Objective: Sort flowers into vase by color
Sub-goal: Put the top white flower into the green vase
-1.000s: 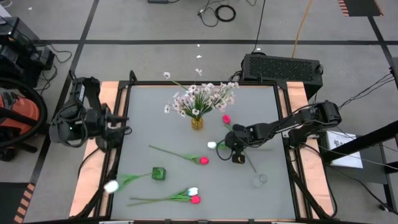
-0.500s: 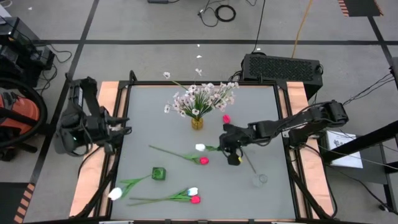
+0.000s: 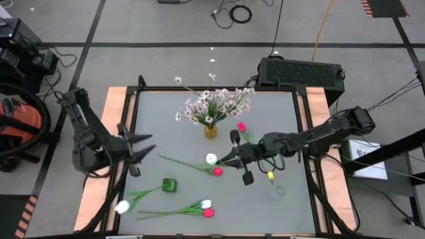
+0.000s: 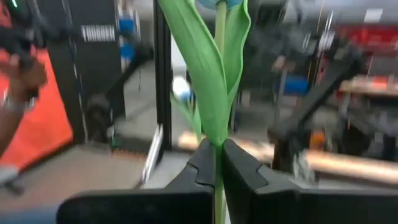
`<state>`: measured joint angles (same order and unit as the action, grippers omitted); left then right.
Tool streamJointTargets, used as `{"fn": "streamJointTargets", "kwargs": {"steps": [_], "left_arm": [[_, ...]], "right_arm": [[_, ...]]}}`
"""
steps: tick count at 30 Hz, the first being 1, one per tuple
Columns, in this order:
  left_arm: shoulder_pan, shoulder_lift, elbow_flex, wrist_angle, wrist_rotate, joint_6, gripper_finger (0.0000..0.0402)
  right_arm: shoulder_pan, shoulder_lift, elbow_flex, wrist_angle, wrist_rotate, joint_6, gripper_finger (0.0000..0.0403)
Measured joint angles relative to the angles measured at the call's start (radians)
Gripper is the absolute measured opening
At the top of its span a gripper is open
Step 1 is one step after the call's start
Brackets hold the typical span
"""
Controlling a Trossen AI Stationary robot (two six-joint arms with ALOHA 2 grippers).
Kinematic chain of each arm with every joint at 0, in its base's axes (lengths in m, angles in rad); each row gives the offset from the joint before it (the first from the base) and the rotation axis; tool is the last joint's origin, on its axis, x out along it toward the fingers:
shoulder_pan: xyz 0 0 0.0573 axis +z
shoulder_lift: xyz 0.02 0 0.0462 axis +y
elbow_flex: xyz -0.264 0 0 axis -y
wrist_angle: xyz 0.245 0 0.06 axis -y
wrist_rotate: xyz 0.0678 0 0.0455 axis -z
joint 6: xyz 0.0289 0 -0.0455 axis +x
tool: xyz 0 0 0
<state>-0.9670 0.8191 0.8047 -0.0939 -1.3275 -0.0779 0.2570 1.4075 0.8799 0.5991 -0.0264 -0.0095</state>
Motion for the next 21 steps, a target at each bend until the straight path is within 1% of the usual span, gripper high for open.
{"fn": "streamJointTargets", "kwargs": {"steps": [5, 8, 10, 13, 15, 18, 21], "left_arm": [[0.104, 0.093, 0.0, 0.303, 0.263, 0.205, 0.0183], [0.172, 0.163, 0.0, 0.459, 0.431, 0.29, 0.0183], [0.212, 0.205, 0.0, 0.557, 0.516, 0.322, 0.0183], [0.274, 0.26, 0.0, 0.639, 0.607, 0.319, 0.0183], [0.318, 0.289, 0.0, 0.664, 0.662, 0.288, 0.0183], [0.392, 0.328, 0.015, 0.65, 0.757, 0.201, 0.0184], [0.457, 0.377, 0.03, 0.65, 0.862, 0.15, 0.02]], "right_arm": [[0.015, 0.0, 0.0, 0.133, 0.004, -0.004, 0.0003], [0.027, 0.0, 0.0, 0.173, 0.039, -0.004, 0.0003], [0.038, 0.0, 0.0, 0.188, 0.06, -0.004, 0.0003], [0.045, 0.001, 0.0, 0.211, 0.062, -0.005, 0.0004], [0.049, 0.001, 0.0, 0.24, 0.069, -0.004, 0.0004], [0.06, 0.001, 0.0, 0.282, 0.086, -0.004, 0.0004], [0.068, 0.001, 0.0, 0.304, 0.087, -0.003, 0.0004]]}}
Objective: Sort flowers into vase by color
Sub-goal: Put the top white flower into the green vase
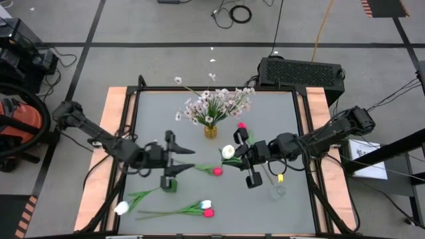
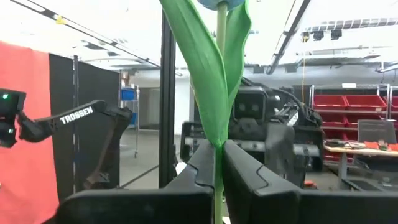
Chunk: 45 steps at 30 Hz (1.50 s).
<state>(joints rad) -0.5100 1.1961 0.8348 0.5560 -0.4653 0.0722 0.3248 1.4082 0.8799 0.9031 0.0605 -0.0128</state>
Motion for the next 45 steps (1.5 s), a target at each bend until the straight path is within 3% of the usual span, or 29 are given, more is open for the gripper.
{"fn": "streamJointTargets", "kwargs": {"steps": [8, 20, 28, 45], "left_arm": [[0.108, 0.155, 0.079, 0.0, 0.159, -0.068, 0.0262], [0.153, 0.308, 0.24, -0.092, 0.291, -0.092, 0.0263], [0.164, 0.346, 0.285, -0.097, 0.307, -0.094, 0.0207], [0.19, 0.299, 0.285, -0.221, 0.353, -0.093, 0.0011]], "right_arm": [[0.011, 0.001, 0.0, 0.007, 0.0, 0.0, 0.0004], [0.011, 0.001, 0.0, 0.0, 0.0, -0.002, 0.0004], [0.011, 0.001, 0.0, -0.031, 0.052, -0.02, 0.0004], [0.006, 0.001, 0.0, -0.091, 0.088, 0.026, 0.0018]]}}
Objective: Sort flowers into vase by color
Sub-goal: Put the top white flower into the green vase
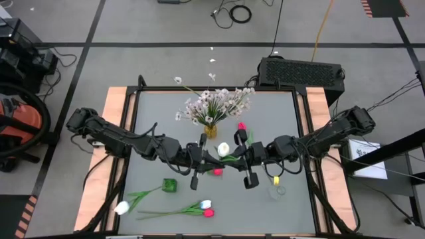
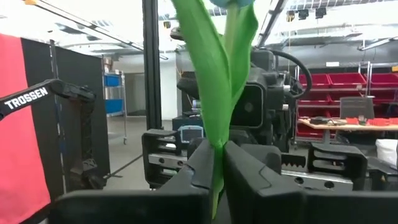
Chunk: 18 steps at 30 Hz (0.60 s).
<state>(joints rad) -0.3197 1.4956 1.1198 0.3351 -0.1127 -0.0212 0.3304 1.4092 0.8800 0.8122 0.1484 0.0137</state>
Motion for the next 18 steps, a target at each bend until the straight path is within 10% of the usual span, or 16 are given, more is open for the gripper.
{"fn": "streamJointTargets", "kwargs": {"steps": [12, 18], "left_arm": [[-0.041, -0.208, 0.001, -0.311, 0.005, -0.052, 0.0008], [-0.136, -0.348, -0.081, -0.406, -0.176, -0.115, 0.0007]], "right_arm": [[-0.002, -0.07, -0.001, -0.218, 0.02, 0.045, 0.0167], [-0.003, -0.117, -0.001, -0.359, 0.018, 0.078, 0.0193]]}}
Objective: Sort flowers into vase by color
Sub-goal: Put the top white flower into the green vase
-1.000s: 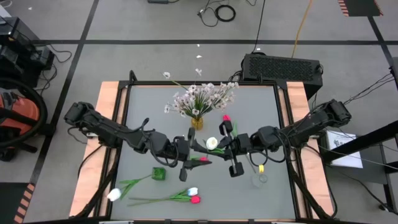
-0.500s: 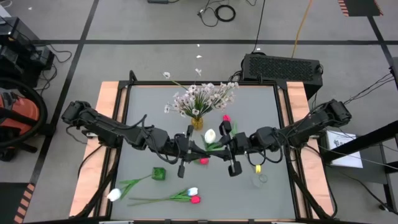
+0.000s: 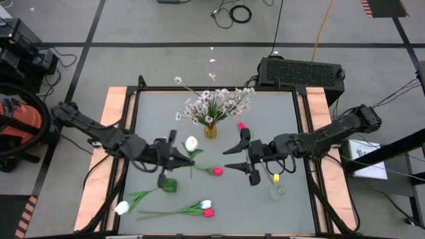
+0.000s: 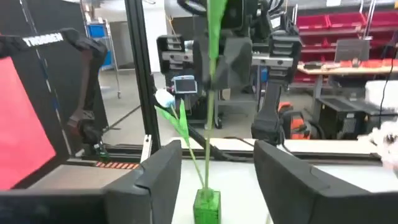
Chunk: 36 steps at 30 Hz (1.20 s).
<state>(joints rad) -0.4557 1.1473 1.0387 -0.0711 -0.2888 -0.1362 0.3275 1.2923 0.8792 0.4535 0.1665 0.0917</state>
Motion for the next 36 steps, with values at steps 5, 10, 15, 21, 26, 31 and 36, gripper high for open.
{"fn": "streamJointTargets", "kwargs": {"steps": [5, 10, 15, 21, 26, 31, 36], "left_arm": [[-0.061, -0.089, -0.123, 0.001, -0.111, -0.082, 0.0006], [-0.087, -0.146, -0.211, 0.003, -0.162, -0.178, 0.0009], [-0.121, -0.19, -0.262, 0.006, -0.193, -0.246, 0.001], [-0.19, -0.212, -0.265, -0.07, -0.244, -0.283, 0.0011], [-0.23, -0.219, -0.265, -0.119, -0.304, -0.322, 0.0011], [-0.258, -0.22, -0.265, -0.209, -0.366, -0.385, 0.0011], [-0.288, -0.22, -0.265, -0.234, -0.423, -0.408, 0.0011]], "right_arm": [[0.0, -0.001, 0.001, -0.127, -0.004, 0.032, 0.0192], [0.0, 0.003, 0.0, -0.236, -0.005, 0.06, 0.0184], [-0.001, 0.003, 0.0, -0.241, -0.005, 0.061, 0.0175], [-0.001, 0.003, 0.0, -0.242, -0.006, 0.061, 0.0171], [-0.001, 0.003, 0.0, -0.242, -0.006, 0.063, 0.0171], [-0.001, 0.003, 0.0, -0.242, -0.006, 0.061, 0.0171], [-0.001, 0.003, 0.0, -0.242, -0.006, 0.052, 0.0171]]}}
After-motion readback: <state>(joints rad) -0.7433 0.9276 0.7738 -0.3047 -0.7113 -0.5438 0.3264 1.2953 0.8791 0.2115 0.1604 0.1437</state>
